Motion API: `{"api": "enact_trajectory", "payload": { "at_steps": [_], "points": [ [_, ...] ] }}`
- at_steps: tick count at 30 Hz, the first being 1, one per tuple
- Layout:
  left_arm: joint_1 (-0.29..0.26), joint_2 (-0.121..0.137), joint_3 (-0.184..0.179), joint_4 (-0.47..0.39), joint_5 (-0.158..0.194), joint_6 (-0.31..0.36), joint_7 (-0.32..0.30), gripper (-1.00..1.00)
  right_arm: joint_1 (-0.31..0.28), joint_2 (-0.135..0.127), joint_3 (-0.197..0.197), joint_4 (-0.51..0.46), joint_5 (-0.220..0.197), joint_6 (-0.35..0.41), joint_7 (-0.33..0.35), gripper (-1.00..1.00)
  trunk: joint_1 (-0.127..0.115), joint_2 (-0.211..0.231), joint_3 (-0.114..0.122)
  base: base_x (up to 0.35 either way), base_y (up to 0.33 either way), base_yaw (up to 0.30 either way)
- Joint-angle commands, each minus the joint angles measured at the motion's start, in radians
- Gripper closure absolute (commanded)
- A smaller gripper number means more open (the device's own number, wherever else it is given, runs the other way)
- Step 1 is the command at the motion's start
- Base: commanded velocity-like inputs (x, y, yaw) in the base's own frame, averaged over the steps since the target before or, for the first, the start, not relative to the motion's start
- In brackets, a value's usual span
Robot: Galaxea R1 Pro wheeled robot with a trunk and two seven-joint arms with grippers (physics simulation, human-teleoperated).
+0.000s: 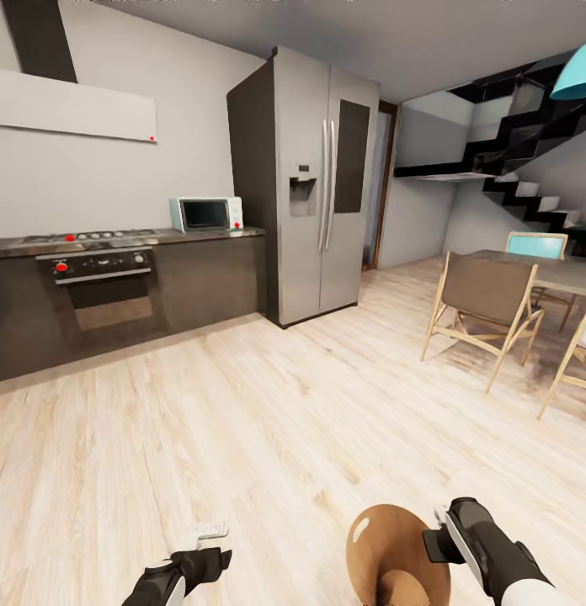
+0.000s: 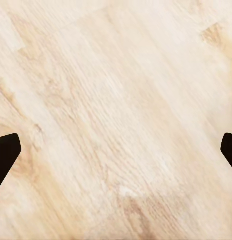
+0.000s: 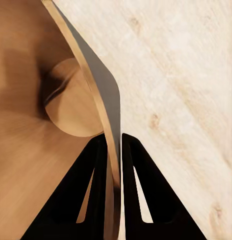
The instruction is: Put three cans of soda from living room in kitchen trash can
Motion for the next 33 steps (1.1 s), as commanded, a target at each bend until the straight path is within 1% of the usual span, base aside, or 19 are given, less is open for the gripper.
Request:
{"api": "enact_trajectory", "payload": {
  "at_steps": [1, 13, 17, 24, 25, 30, 32, 33],
  "points": [
    [0.000, 0.000, 0.000, 0.000, 0.000, -0.001, 0.000, -1.00, 0.000, 0.000, -0.001, 0.000, -0.014, 0.000, 0.007, 1.00, -0.004, 0.007, 0.003, 0.000, 0.000, 0.000],
    [0.000, 0.000, 0.000, 0.001, 0.000, -0.015, 0.000, -1.00, 0.000, -0.002, 0.000, -0.002, -0.014, 0.002, 0.006, 1.00, -0.050, 0.091, 0.041, 0.000, 0.000, -0.009],
    [0.000, 0.000, 0.000, 0.001, 0.000, -0.015, 0.000, -1.00, 0.000, -0.002, 0.000, -0.001, -0.015, 0.004, 0.006, 1.00, -0.065, 0.119, 0.056, 0.000, 0.000, -0.163],
    [0.000, 0.000, 0.000, 0.004, 0.000, -0.015, 0.000, -1.00, -0.001, -0.004, 0.000, -0.001, -0.013, 0.004, 0.006, 1.00, -0.092, 0.168, 0.082, 0.000, 0.000, -0.241],
    [0.000, 0.000, 0.000, 0.004, 0.000, -0.016, 0.000, -1.00, -0.001, -0.019, 0.000, 0.000, -0.014, 0.004, 0.006, 1.00, -0.096, 0.175, 0.086, 0.000, 0.000, -0.257],
    [0.000, 0.000, 0.000, 0.005, 0.000, -0.025, 0.000, -1.00, -0.003, -0.058, 0.000, -0.002, -0.013, 0.005, 0.006, 1.00, -0.115, 0.210, 0.104, 0.000, 0.000, -0.259],
    [0.000, 0.000, 0.000, 0.005, 0.000, -0.026, 0.000, -1.00, -0.006, -0.083, 0.000, -0.002, -0.015, 0.007, 0.007, 1.00, -0.123, 0.224, 0.112, 0.000, 0.000, -0.260],
    [0.000, 0.000, 0.000, 0.005, 0.000, -0.026, 0.000, -1.00, -0.006, -0.087, 0.000, -0.002, -0.015, 0.007, 0.007, 1.00, -0.127, 0.231, 0.116, 0.000, 0.000, -0.260]
  ]
}}
